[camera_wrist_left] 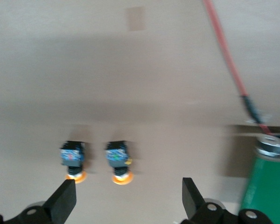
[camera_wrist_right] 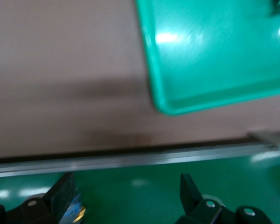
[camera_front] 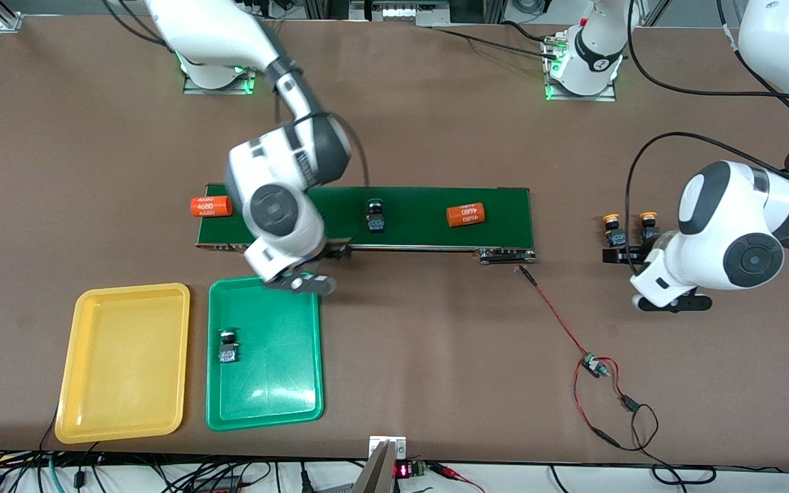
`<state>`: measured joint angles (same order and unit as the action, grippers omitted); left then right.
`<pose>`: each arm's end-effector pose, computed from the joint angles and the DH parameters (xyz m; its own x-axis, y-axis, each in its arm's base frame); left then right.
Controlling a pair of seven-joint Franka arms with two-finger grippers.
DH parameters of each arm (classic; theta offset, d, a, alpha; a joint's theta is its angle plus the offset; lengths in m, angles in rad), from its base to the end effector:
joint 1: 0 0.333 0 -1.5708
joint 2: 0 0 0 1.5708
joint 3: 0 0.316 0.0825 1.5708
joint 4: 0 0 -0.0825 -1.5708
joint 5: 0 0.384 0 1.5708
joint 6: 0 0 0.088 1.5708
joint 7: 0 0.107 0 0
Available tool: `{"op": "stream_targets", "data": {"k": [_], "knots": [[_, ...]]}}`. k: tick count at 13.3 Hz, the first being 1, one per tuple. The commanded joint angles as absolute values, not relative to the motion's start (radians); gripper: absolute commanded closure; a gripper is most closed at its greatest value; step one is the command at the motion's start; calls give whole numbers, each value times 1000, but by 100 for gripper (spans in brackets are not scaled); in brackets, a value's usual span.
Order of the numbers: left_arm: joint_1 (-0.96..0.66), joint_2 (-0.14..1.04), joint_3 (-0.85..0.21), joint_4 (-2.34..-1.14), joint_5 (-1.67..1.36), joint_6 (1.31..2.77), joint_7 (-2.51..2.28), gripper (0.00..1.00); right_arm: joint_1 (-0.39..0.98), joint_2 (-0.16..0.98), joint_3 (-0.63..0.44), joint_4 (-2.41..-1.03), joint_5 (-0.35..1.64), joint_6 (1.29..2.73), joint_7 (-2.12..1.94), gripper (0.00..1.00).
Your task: Sort buttons by color to trays
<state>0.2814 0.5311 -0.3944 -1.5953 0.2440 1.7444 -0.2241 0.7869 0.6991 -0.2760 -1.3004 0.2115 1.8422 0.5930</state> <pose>0.6448 -0.0212 0.3194 0.9463 0.0555 -0.3186 0.0282 -0.9956 -0.0897 0.5968 0.4050 0.3301 0.9874 -0.1047 -0.1190 -0.0983 -0.9934 0.0584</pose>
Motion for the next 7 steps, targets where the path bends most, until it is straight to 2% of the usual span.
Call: {"op": "stream_targets", "data": {"k": [1,3,5,7], "knots": [[212,425,-229,-1820,163,1924,-132,0,862,650,-285,-1380,206,1858,684,0],[196,397,-172,-1955,141,2064,-91,0,879,647,-282,-1403,206,1868,686,0],[195,406,-149,-2017,137,2114,-91,1,902,644,-282,-1451,206,1896,684,0],[195,407,-141,-2086,34,2189,-91,2,928,609,-282,-1578,206,2022,686,0]]}}
